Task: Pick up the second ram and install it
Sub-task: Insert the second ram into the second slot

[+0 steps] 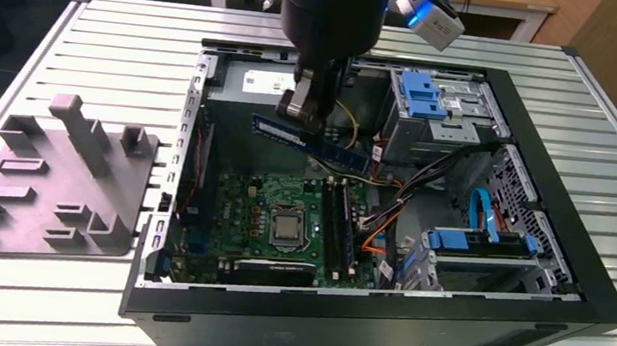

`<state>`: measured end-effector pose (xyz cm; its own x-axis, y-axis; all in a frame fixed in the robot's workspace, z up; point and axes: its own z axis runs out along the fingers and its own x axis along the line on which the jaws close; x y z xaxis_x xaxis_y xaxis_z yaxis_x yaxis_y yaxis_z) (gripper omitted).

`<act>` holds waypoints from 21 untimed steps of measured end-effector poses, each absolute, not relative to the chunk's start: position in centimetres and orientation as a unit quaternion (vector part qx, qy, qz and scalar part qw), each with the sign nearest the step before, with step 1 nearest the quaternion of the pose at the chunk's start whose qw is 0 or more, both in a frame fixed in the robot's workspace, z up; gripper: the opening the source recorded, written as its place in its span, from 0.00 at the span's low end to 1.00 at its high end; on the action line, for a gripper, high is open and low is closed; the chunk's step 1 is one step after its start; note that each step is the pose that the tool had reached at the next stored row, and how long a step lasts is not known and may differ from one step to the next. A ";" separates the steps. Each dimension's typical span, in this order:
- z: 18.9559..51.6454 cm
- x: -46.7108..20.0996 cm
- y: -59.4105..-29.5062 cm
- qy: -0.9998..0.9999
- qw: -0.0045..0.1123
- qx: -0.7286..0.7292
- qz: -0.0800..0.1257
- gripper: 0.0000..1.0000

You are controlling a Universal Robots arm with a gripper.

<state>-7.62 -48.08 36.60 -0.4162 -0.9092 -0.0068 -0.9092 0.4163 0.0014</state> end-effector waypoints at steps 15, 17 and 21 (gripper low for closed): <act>36.5 -7.6 -48.1 0.879 0.003 -0.477 0.002 0.11; 36.5 -7.6 -48.1 0.884 0.003 -0.468 0.002 0.11; 36.4 -7.6 -48.1 0.893 0.003 -0.450 0.002 0.11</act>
<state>-7.62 -48.08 36.44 -0.5943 -0.8042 -0.0068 -0.8043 0.5943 0.0014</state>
